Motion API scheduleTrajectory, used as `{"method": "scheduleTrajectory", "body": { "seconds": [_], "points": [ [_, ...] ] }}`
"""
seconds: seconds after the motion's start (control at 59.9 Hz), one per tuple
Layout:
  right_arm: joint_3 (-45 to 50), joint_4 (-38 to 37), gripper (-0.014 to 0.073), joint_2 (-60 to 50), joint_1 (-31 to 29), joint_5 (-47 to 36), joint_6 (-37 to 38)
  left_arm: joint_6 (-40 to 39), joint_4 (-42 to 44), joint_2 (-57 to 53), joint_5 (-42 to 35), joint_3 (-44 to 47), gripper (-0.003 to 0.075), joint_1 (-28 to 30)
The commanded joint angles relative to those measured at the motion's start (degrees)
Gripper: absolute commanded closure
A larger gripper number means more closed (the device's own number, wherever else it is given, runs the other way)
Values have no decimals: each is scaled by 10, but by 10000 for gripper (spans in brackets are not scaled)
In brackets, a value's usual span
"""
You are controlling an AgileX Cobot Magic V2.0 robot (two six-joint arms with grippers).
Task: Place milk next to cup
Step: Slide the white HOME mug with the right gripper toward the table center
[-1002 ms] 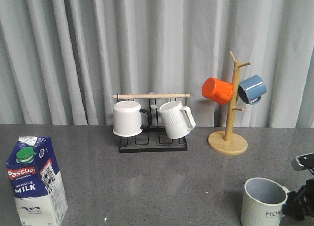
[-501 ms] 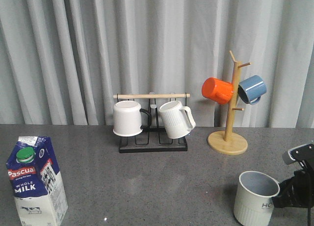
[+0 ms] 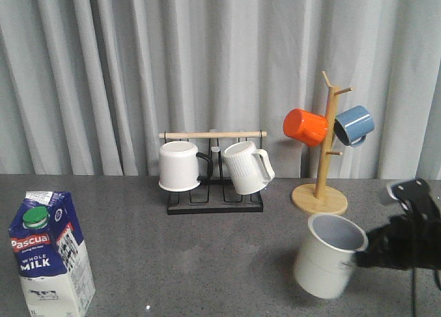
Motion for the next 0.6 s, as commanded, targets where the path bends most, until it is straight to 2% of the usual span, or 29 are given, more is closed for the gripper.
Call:
{"method": "scheduleTrajectory", "body": {
  "seconds": [0.0, 0.184, 0.284, 0.384, 0.585],
  "points": [
    [-29, 34, 597, -49, 66, -48, 61, 1, -5, 9, -39, -19, 392, -2],
    [-72, 9, 597, -30, 200, -186, 168, 1, -5, 9, -39, -19, 392, -2],
    [-77, -4, 597, -6, 246, -248, 207, 1, -5, 9, -39, -19, 392, -2],
    [-77, -11, 597, 20, 267, -279, 211, 1, -5, 9, -39, -19, 392, -2],
    [-77, -24, 596, 40, 271, -302, 219, 1, -5, 9, -39, -19, 392, -2]
  ]
}}
